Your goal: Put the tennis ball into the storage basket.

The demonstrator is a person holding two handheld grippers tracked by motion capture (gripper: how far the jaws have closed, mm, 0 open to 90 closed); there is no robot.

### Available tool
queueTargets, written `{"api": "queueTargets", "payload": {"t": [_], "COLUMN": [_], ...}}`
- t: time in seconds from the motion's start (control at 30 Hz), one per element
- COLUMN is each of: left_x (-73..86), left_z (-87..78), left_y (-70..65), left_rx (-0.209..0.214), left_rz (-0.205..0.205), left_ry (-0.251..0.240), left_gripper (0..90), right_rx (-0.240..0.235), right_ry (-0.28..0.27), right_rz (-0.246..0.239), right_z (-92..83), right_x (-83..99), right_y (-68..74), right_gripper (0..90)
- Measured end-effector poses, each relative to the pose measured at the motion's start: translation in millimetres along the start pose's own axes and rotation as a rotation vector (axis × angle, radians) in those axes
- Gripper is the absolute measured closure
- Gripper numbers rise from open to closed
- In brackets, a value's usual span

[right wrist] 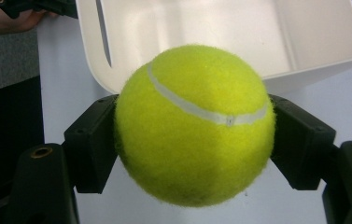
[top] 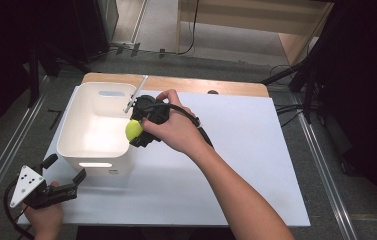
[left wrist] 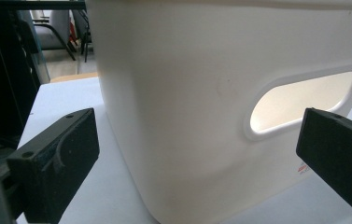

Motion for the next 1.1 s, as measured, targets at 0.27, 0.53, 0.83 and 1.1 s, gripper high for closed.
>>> {"api": "queueTargets", "payload": {"t": [0.27,0.53,0.83,1.1], "left_x": [-0.2,-0.3,-0.3,-0.4], "left_z": [0.1,0.2,0.2,0.3], "left_y": [0.1,0.0,0.0,0.1], "left_rx": [0.001,0.003,0.004,0.004], "left_rz": [-0.003,-0.004,-0.004,-0.004], "left_ry": [-0.002,-0.003,-0.003,-0.003], "left_gripper": [0.0,0.0,0.0,0.0], "right_rx": [-0.006,-0.011,-0.02,-0.03], "right_ry": [-0.01,-0.013,-0.023,-0.025], "right_rz": [-0.013,-0.03,-0.044,-0.053], "right_z": [1.1,3.0,10.6,18.4], "right_x": [-12.9,-24.7,-35.5,-41.6], "right_y": [0.3,1.1,3.2,4.6], "right_gripper": [23.6,23.7,23.6,23.6]}}
Point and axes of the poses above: each handheld gripper's, and its own axes: z roughly forward along the jaws, x roughly out of its underside, y roughly to its left, the point moved 8 cm from there along z, roughly forward along the jaws, and after that the axes turned 13 degrees about -z, right-handed, at the moved point
